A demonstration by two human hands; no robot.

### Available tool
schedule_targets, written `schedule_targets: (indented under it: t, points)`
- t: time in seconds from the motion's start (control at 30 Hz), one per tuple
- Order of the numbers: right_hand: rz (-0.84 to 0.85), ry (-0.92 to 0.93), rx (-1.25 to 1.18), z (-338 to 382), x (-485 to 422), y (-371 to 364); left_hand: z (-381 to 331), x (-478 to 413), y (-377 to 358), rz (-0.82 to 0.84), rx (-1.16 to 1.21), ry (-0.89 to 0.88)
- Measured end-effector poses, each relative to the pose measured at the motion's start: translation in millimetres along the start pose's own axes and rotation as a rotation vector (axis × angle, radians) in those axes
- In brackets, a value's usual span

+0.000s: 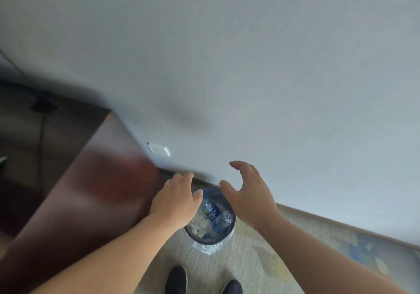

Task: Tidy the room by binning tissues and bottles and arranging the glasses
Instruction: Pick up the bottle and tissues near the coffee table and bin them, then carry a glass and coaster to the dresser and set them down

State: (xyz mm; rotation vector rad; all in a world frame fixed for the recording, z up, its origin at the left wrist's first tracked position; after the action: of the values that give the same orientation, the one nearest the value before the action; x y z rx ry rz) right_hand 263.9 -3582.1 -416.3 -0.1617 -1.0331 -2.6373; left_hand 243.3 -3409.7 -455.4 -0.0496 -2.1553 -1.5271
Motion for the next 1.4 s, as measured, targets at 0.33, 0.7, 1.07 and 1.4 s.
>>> schedule_targets:
  t: [0.33,0.7,1.07,1.4]
  points:
    - [-0.121,0.241,0.032,138.1,55.1,99.5,-31.6,98.4,164.0,-0.275,0.054,-0.063]
    - [-0.193,0.451,0.128,253.2,183.6,133.5,-4.4,250.6,266.5,-0.547,0.029,-0.117]
    - [-0.197,0.649,0.09,342.5,283.7,114.9,59.3,384.3,316.9,-0.712,0.05,-0.054]
    - [-0.025,0.839,0.046,394.3,304.0,69.6,118.8,447.4,329.7,-0.832,0.086,0.183]
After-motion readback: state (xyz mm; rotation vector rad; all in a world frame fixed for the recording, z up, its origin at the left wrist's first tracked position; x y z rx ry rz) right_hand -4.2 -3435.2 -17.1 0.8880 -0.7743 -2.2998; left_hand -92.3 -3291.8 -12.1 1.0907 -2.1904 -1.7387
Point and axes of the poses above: each hand's wrist, its own x-axis away from the middle knuckle, its own y-axis out of the back of the hand, z = x × y, the point moved 4 cm from there along -x, towards the middle knuckle, and after that the axes turned 8 degrees about y, right-handed, at the moved point
